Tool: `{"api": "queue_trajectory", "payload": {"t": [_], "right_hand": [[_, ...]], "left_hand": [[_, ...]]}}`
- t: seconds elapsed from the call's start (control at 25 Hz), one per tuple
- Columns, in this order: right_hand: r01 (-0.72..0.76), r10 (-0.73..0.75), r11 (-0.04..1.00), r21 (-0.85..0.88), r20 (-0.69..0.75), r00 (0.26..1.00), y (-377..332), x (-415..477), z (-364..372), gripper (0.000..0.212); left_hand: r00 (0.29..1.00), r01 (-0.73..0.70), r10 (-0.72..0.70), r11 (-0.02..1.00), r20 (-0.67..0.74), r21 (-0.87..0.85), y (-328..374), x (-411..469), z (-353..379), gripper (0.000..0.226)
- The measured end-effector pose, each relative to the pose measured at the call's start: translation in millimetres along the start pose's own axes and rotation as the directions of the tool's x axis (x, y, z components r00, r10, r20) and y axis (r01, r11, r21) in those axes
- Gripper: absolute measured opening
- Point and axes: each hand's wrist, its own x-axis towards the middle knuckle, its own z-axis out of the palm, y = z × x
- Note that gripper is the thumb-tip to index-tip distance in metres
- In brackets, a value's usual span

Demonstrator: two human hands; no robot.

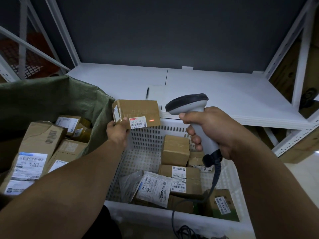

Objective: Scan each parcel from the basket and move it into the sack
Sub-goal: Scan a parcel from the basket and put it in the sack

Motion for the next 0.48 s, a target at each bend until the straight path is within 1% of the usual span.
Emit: {"api": "queue_trajectory", "payload": {"t": [0.12, 0.28, 0.48], "right_hand": [[0.003, -0.003, 1.0, -0.006, -0.005, 1.0, -4.3, -12.5, -3.6, 0.022], [0.012, -0.012, 1.0, -0.011, -0.005, 1.0, -7.1, -23.3, -4.2, 0.022], [0.016, -0.016, 1.0, -0.009, -0.007, 1.0, -9.5, -28.7, -2.4, 0.024]], "left_hand": [[1.0, -0.001, 0.0, 1.0, -0.025, -0.012, 2.0, -4.9, 2.8, 0.048], [1.0, 0.002, -0.003, 1.0, -0.019, -0.017, 6.0, -13.0, 5.1, 0.05], [1.0, 0.001, -0.002, 1.0, -0.027, -0.029, 15.0, -20.6, 1.8, 0.049]]}}
